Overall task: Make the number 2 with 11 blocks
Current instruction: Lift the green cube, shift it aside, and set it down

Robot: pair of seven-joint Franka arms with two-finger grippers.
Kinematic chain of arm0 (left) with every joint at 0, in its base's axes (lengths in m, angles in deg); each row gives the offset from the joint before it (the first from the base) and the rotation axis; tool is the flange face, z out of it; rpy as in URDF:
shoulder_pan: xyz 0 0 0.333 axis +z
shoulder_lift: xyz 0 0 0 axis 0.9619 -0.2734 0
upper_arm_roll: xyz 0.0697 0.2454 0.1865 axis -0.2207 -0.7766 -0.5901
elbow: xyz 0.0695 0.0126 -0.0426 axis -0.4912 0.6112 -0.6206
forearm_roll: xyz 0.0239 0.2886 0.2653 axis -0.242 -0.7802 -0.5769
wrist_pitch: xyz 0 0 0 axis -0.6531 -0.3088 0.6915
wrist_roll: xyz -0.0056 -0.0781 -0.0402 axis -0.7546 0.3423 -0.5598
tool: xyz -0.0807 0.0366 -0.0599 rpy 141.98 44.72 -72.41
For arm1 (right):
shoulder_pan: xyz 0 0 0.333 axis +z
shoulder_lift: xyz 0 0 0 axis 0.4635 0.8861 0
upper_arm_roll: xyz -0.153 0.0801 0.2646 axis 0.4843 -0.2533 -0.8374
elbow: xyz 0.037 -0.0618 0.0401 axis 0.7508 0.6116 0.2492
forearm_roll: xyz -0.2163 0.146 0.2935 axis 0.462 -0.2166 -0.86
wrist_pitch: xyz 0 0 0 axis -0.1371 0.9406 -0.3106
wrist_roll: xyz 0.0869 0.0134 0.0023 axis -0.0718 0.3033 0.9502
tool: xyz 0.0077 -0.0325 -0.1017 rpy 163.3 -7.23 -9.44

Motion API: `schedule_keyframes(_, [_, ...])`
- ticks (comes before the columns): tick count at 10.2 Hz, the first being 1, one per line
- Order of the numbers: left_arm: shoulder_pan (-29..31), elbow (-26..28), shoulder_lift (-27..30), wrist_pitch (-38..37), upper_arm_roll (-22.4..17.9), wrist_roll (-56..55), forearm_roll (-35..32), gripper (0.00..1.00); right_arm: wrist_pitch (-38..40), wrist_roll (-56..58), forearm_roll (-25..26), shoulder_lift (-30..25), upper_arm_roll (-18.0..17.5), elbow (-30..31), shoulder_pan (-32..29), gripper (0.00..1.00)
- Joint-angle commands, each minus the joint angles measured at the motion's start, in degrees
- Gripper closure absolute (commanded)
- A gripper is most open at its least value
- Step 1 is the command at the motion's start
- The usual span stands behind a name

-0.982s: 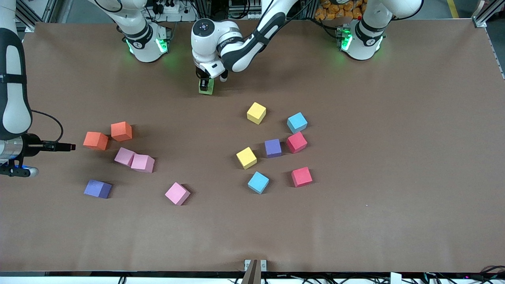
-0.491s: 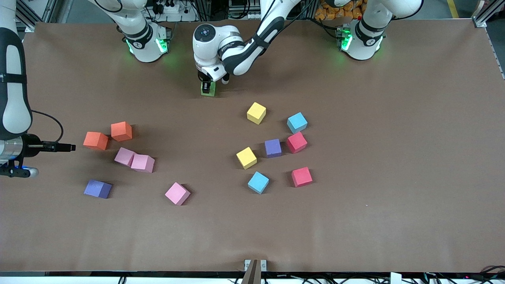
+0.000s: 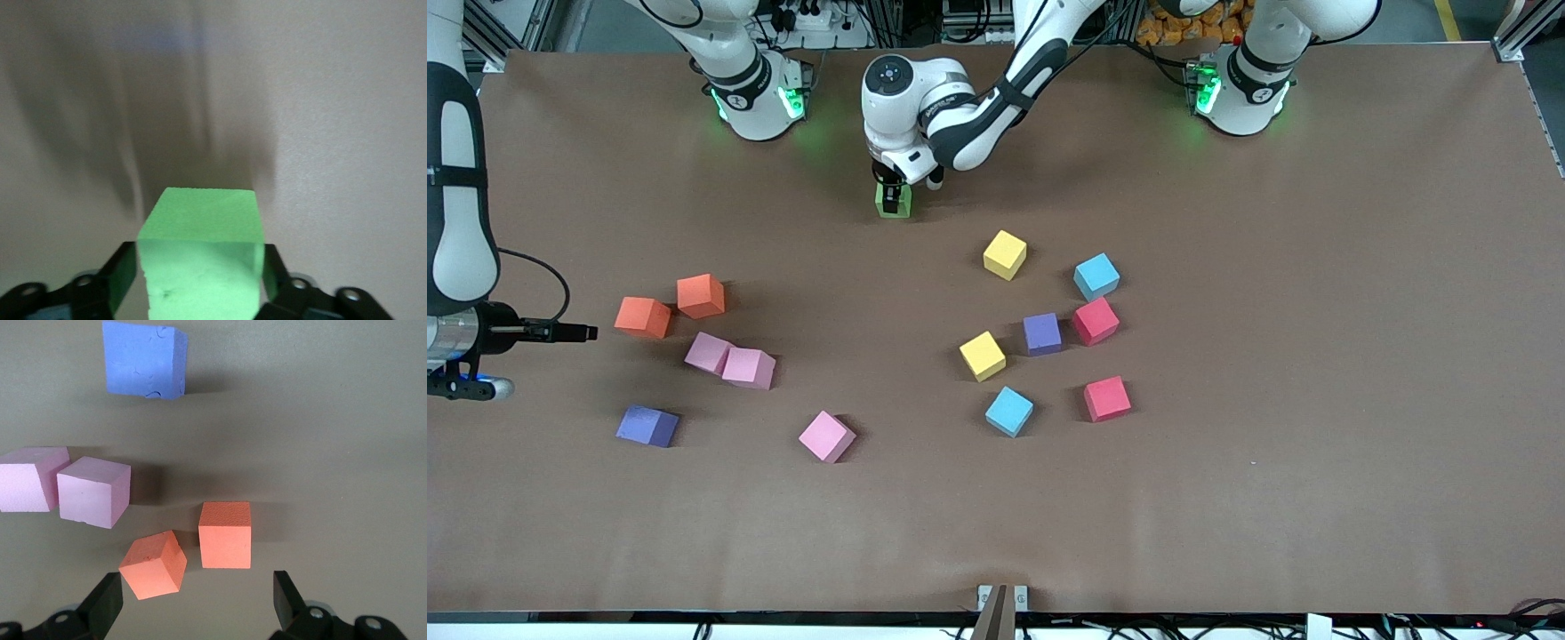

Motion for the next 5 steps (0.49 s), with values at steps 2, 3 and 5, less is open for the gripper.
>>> schedule_keyframes(2, [-1.1,-1.3,-0.4,0.3,-0.4,-6.4,-2.6,0.01,0.7,0.7,0.6,0.1,-0.5,-0.7,-0.3,0.0])
schedule_keyframes(3, [-1.1,-1.3,0.4,-0.1,-0.4,-6.3,-3.3,0.0,0.8,0.6,0.6,0.1,-0.5,-0.7,-0.3,0.0])
schedule_keyframes(5, [-0.7,-1.3,3.0,-2.8,-0.4,-5.1,-3.9,0.0,0.7,0.7,0.6,0.1,-0.5,-0.7,-0.3,0.0])
